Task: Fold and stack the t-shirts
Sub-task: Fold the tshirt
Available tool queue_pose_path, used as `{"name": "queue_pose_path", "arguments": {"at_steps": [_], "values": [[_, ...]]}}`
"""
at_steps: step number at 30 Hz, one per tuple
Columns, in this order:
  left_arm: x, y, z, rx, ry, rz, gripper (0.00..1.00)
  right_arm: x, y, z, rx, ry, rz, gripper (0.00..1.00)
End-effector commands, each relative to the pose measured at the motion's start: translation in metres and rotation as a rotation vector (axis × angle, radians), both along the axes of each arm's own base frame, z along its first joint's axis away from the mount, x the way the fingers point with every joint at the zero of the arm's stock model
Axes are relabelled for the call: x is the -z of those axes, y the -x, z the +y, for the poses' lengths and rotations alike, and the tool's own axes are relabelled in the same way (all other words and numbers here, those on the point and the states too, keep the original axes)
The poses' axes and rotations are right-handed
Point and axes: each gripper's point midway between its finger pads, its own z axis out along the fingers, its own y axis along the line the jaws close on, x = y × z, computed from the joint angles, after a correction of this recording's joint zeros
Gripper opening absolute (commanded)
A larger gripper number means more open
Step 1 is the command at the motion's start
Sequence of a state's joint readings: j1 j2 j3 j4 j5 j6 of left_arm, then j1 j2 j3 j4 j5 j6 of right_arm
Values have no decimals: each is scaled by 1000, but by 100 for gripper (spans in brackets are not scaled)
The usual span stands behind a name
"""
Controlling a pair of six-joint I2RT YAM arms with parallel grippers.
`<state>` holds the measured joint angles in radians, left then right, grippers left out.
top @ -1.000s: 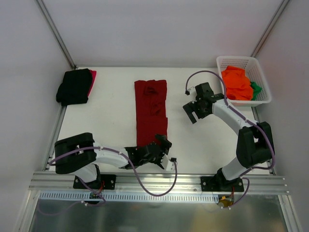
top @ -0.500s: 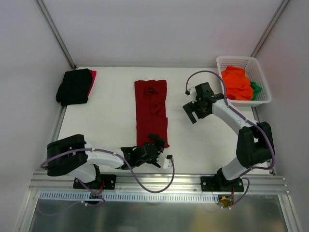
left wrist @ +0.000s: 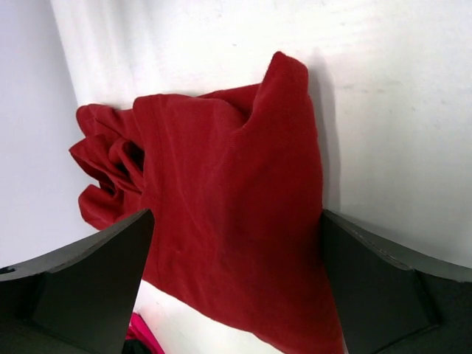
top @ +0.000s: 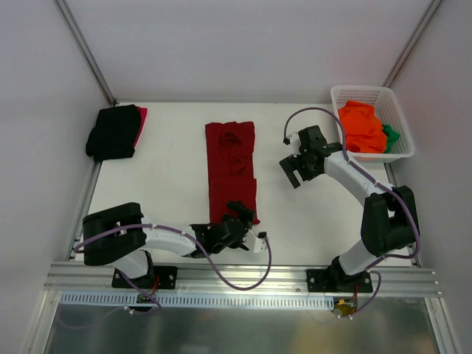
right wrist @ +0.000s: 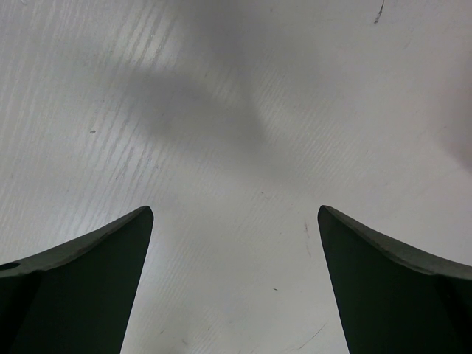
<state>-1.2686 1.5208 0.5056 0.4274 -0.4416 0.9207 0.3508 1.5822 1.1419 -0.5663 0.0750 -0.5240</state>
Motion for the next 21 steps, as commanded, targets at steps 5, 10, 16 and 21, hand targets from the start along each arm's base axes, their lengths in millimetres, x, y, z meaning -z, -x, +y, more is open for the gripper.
{"name": "queue_pose_path", "arguments": {"at_steps": [5,10,16,21], "values": [[68,24,47,11,-252,155,69,-16,-4,-3,28,-17,-33,99],[64,22,49,-21,-234,163,0,-16,-5,-1,28,-23,-31,99],[43,15,43,-14,-189,123,0,-14,-4,-1,26,-24,-24,99],[8,-4,32,-14,-139,58,0,-13,-4,-1,26,-23,-19,99]]}}
